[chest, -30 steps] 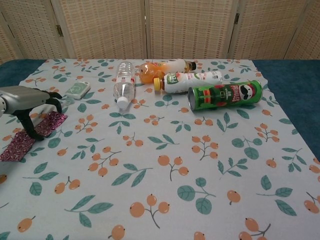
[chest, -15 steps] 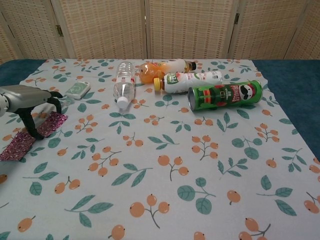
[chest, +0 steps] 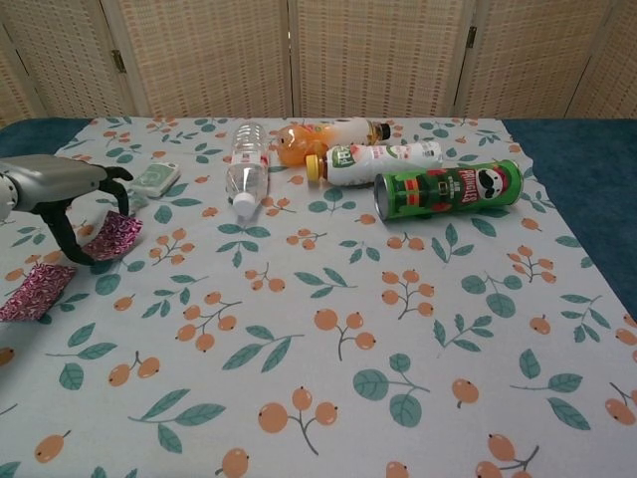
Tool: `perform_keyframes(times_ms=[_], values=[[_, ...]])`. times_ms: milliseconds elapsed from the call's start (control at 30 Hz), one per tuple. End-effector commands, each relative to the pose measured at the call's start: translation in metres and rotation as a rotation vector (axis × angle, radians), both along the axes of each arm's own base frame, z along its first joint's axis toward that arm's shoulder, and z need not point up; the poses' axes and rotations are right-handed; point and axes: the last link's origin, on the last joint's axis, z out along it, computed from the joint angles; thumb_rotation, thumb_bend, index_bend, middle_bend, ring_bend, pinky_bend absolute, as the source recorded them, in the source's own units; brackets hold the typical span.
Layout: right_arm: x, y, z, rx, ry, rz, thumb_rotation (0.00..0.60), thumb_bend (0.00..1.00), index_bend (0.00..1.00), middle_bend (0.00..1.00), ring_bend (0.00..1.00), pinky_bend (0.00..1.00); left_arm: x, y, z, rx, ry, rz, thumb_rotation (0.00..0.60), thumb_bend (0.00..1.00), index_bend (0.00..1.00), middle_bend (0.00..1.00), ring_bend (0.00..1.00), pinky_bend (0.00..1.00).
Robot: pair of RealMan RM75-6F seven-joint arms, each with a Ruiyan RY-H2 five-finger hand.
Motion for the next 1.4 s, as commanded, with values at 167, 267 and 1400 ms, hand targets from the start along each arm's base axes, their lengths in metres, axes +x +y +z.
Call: perform_keyframes(times_ms=[167, 267, 1400], values=[[0.000, -0.006, 0.000, 0.004, -0.003, 0.011, 0.471, 0.16, 0.00, 0.00, 0.00, 0.00, -0.004, -0.016, 0.024, 0.051, -0.019, 0.036, 0.600, 0.17, 0.32, 0.02, 0.00, 0.00], [0.001, -0.010, 0.000, 0.006, -0.004, 0.020, 0.471, 0.16, 0.00, 0.00, 0.00, 0.00, -0.012, -0.030, 0.031, 0.064, -0.044, 0.092, 0.600, 0.17, 0.31, 0.02, 0.00, 0.00], [0.003, -0.014, 0.000, 0.013, -0.003, 0.027, 0.471, 0.16, 0.00, 0.00, 0.00, 0.00, -0.043, -0.079, 0.013, 0.056, -0.089, 0.238, 0.600, 0.17, 0.29, 0.02, 0.00, 0.00]])
